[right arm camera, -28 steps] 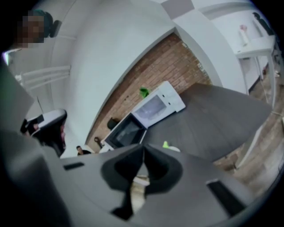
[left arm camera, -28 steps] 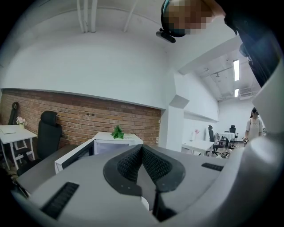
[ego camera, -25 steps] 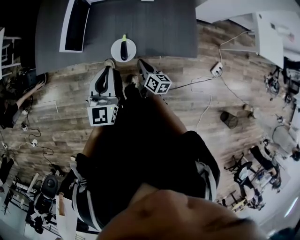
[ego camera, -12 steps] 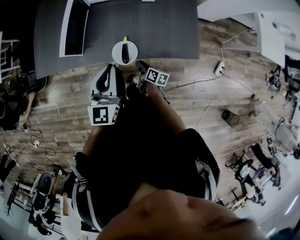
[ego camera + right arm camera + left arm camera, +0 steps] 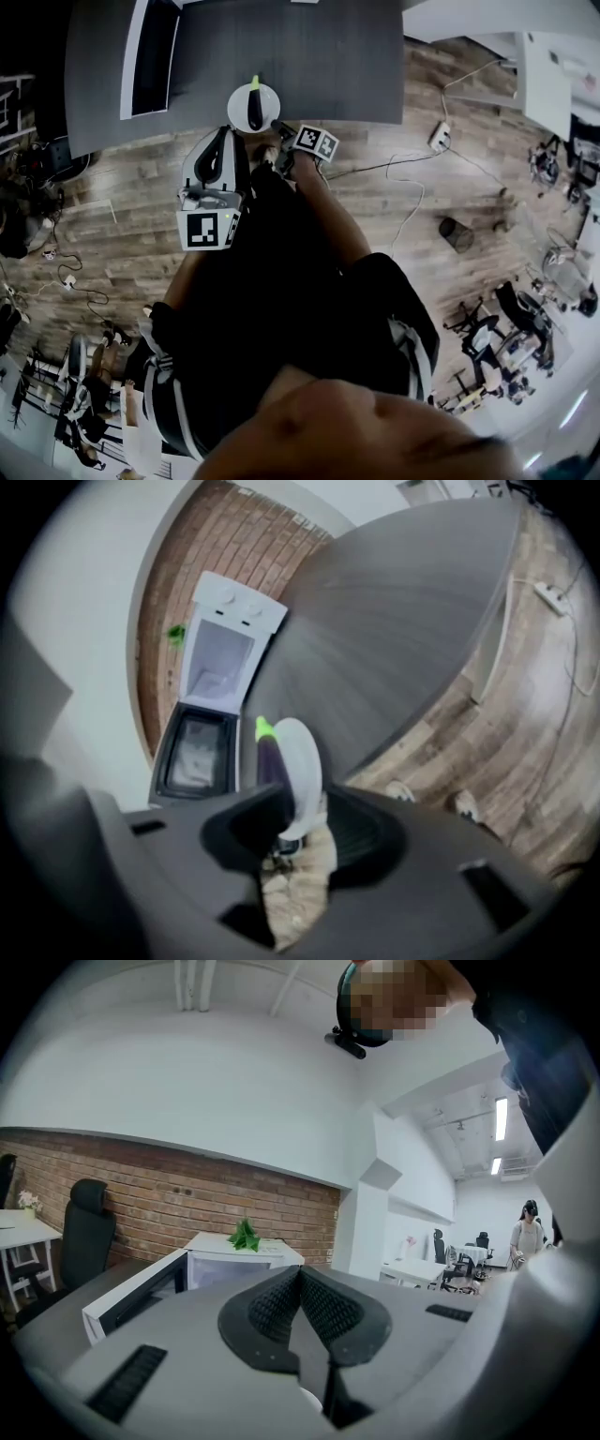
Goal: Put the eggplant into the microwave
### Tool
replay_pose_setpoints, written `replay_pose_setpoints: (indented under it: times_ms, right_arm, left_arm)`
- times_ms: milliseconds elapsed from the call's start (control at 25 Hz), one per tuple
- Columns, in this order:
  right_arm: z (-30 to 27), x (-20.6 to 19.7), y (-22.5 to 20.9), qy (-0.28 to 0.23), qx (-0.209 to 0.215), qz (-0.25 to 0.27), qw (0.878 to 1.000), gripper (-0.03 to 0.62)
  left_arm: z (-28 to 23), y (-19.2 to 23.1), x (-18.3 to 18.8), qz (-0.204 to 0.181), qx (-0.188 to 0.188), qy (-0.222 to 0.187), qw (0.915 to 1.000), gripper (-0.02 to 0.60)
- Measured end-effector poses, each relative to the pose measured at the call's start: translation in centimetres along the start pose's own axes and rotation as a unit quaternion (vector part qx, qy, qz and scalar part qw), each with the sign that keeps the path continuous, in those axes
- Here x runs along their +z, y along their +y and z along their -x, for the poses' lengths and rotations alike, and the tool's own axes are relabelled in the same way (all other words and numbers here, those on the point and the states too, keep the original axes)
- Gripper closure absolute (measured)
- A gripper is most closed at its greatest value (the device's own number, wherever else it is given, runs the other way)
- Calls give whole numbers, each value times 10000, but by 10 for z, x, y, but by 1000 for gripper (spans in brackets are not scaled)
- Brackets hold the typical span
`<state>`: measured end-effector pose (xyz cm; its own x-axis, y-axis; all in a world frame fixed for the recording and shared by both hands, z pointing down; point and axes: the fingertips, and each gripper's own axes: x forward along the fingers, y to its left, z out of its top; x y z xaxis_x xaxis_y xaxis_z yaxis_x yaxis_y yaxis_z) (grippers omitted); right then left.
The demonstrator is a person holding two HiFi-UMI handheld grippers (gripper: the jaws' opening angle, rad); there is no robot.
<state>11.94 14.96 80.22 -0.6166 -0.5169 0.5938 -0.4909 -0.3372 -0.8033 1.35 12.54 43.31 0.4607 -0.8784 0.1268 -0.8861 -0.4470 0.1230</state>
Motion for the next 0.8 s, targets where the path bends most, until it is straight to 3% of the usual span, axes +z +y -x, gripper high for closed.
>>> replay_pose_setpoints:
  times_ms: [520,800]
  right_arm:
    - [-32,-9,-16,300,175,-643,9973,433]
    - [-38,-16,-19,449,528,-971,9929,477]
  left_arm:
    - [-11,13,-12,164,10,150,9998,545]
    - [-13,16,-16,205,-1,209,9996,545]
